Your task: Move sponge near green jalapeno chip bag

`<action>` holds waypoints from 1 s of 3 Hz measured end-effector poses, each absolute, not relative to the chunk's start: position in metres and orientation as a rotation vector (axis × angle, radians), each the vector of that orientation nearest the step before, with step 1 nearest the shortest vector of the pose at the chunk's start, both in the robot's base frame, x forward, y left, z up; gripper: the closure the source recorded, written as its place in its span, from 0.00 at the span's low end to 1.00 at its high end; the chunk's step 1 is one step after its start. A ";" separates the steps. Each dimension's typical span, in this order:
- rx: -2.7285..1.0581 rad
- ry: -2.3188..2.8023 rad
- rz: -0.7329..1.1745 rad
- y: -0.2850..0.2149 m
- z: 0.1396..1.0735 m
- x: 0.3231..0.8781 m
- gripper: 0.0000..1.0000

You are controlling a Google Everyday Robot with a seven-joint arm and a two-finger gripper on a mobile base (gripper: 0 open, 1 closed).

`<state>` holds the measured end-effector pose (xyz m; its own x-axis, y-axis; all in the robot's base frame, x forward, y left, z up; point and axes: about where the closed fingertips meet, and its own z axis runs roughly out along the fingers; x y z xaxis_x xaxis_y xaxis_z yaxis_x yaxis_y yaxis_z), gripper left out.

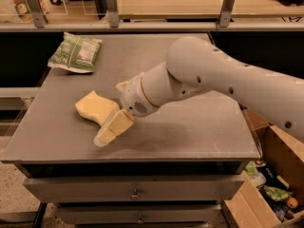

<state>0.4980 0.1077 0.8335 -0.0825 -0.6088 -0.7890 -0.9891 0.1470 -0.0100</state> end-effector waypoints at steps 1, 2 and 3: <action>-1.533 1.767 0.746 0.115 0.828 0.498 0.17; -1.535 1.769 0.758 0.120 0.824 0.499 0.41; -1.545 1.801 0.737 0.122 0.821 0.499 0.64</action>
Offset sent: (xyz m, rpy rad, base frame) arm 0.0033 0.0154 -0.0157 0.0130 0.0237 0.0052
